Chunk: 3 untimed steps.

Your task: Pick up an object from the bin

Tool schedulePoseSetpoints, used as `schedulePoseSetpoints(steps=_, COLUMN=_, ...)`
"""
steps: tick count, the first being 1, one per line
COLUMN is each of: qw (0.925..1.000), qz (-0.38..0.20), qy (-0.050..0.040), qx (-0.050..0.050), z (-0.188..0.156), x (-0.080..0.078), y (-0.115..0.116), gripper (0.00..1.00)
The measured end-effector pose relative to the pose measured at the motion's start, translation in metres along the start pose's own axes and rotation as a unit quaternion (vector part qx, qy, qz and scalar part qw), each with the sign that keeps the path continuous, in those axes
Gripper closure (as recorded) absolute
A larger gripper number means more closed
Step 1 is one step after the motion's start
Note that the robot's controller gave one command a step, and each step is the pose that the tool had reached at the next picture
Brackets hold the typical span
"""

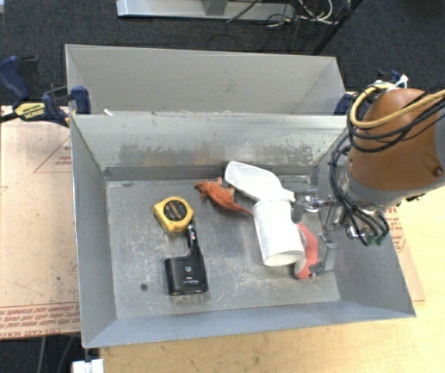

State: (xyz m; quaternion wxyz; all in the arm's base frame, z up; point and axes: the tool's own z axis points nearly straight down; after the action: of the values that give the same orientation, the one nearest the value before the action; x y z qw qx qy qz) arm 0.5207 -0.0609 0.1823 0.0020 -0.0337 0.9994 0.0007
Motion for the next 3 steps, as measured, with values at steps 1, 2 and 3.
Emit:
schedulePoseSetpoints(steps=1, qw=0.9998, qz=-0.02, qy=0.0028, qx=0.0, z=0.041, x=0.0, y=-0.019, gripper=0.0)
schedulePoseSetpoints(steps=2, qw=0.999, qz=-0.045, qy=0.0009, qx=0.0, z=0.098, x=0.011, y=-0.02, gripper=0.0)
schedulePoseSetpoints(steps=3, qw=0.9967, qz=-0.081, qy=0.0019, qx=-0.001, z=0.13, x=0.008, y=-0.018, gripper=0.0)
